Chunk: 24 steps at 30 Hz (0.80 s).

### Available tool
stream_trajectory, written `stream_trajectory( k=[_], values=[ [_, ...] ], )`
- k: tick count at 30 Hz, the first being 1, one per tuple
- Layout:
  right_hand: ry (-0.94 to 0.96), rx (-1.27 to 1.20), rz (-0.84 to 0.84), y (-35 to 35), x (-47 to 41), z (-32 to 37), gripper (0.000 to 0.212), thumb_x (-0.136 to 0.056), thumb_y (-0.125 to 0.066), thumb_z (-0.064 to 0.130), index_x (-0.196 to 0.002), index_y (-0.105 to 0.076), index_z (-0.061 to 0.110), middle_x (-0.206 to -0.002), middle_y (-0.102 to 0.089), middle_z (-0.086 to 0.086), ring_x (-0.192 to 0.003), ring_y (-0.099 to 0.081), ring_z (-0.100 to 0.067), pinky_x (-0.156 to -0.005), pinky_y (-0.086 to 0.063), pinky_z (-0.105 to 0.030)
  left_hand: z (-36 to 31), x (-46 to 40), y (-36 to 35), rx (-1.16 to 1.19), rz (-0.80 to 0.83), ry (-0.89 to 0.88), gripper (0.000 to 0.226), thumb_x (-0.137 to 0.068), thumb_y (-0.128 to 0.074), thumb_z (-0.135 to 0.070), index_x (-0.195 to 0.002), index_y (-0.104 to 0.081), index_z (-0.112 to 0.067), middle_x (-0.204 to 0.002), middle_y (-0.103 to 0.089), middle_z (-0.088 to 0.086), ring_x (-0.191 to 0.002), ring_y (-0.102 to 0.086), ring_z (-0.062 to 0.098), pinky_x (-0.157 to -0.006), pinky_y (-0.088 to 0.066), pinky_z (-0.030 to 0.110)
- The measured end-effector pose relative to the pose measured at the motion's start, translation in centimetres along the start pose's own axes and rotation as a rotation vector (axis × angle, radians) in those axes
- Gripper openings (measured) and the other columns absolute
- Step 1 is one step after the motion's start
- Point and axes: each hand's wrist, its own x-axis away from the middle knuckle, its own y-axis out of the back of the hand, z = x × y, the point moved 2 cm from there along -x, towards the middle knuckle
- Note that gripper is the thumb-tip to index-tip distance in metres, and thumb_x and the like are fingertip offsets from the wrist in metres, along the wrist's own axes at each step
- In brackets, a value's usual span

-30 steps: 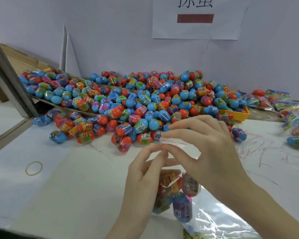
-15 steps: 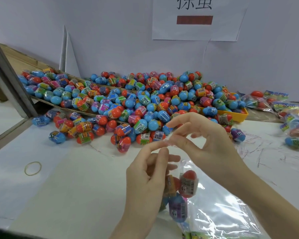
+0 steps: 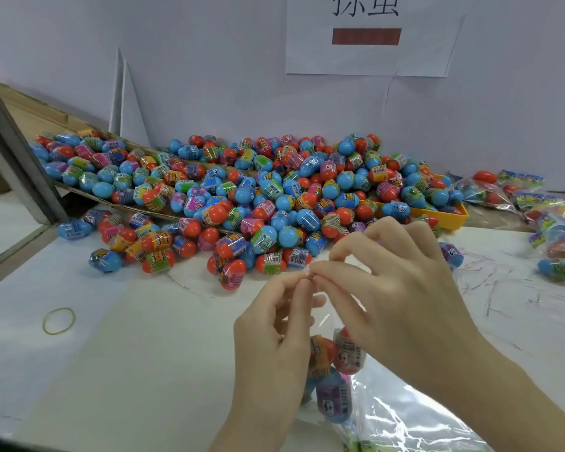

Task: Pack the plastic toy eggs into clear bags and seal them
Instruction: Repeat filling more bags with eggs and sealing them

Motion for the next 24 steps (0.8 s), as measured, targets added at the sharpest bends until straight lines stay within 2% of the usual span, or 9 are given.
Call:
stream_trajectory(
  k=[2, 4, 7, 11, 14, 18, 24],
  values=[
    [0.094, 0.128, 0.012, 0.22, -0.21, 0.22, 0.02, -0.08, -0.06, 0.012, -0.061, -0.066, 0.016, -0.063, -0.058, 0.002, -0.061, -0.052, -0.022, -0.063, -0.03, -0.032, 0.04, 0.02, -0.02, -0.086, -0.017, -0.07, 0.013, -0.082, -0.048, -0.042, -0.078, -0.061, -0.04, -0.078, -0.067, -0.025, -0.075, -0.065, -0.002, -0.066, -0.054, 0.018],
    [0.183, 0.226, 0.013, 0.44, -0.51, 0.35, 0.022, -0.075, -0.063, 0.008, -0.055, -0.059, 0.017, -0.058, -0.053, 0.002, -0.059, -0.048, -0.02, -0.064, -0.027, -0.031, 0.06, 0.1, -0.07, -0.164, -0.042, -0.133, 0.017, -0.09, -0.051, -0.038, -0.076, -0.059, -0.043, -0.077, -0.065, -0.03, -0.072, -0.063, -0.003, -0.065, -0.051, 0.011],
    [0.262, 0.293, -0.018, 0.61, -0.86, 0.36, 0.028, -0.074, -0.063, 0.006, -0.05, -0.051, 0.016, -0.054, -0.044, 0.002, -0.056, -0.045, -0.018, -0.061, -0.027, -0.03, -0.03, 0.18, -0.1, -0.219, -0.062, -0.171, 0.021, -0.081, -0.048, -0.029, -0.074, -0.056, -0.046, -0.075, -0.062, -0.036, -0.073, -0.06, -0.008, -0.062, -0.043, 0.001],
    [0.3, 0.33, -0.062, 0.48, -0.98, 0.34, 0.032, -0.074, -0.065, 0.008, -0.049, -0.047, 0.016, -0.052, -0.039, 0.002, -0.054, -0.042, -0.016, -0.061, -0.026, -0.029, -0.2, 0.16, -0.19, -0.241, -0.063, -0.198, 0.022, -0.08, -0.048, -0.028, -0.073, -0.054, -0.047, -0.072, -0.06, -0.039, -0.073, -0.059, -0.012, -0.057, -0.042, 0.0],
    [0.273, 0.312, -0.078, 0.33, -0.85, 0.07, 0.03, -0.076, -0.063, 0.006, -0.051, -0.051, 0.016, -0.054, -0.046, 0.002, -0.055, -0.048, -0.017, -0.062, -0.029, -0.032, -0.12, 0.22, -0.14, -0.242, -0.069, -0.216, 0.022, -0.08, -0.049, -0.027, -0.071, -0.055, -0.046, -0.071, -0.062, -0.033, -0.069, -0.061, -0.007, -0.056, -0.043, 0.001],
    [0.2, 0.291, -0.081, 0.17, -0.68, -0.09, 0.027, -0.078, -0.061, 0.008, -0.054, -0.056, 0.018, -0.058, -0.054, 0.004, -0.064, -0.058, -0.018, -0.071, -0.033, -0.036, 0.03, 0.33, -0.09, -0.249, -0.095, -0.215, 0.019, -0.079, -0.05, -0.029, -0.07, -0.055, -0.045, -0.074, -0.064, -0.026, -0.067, -0.061, -0.003, -0.057, -0.043, 0.002],
    [0.048, 0.198, -0.111, -0.15, -0.62, -0.24, 0.027, -0.083, -0.054, 0.015, -0.057, -0.061, 0.017, -0.064, -0.061, 0.005, -0.075, -0.062, -0.017, -0.081, -0.033, -0.039, -0.1, 0.4, -0.06, -0.267, -0.079, -0.221, 0.015, -0.081, -0.048, -0.034, -0.072, -0.055, -0.043, -0.075, -0.064, -0.028, -0.067, -0.062, -0.007, -0.057, -0.044, 0.001]
  ],
)
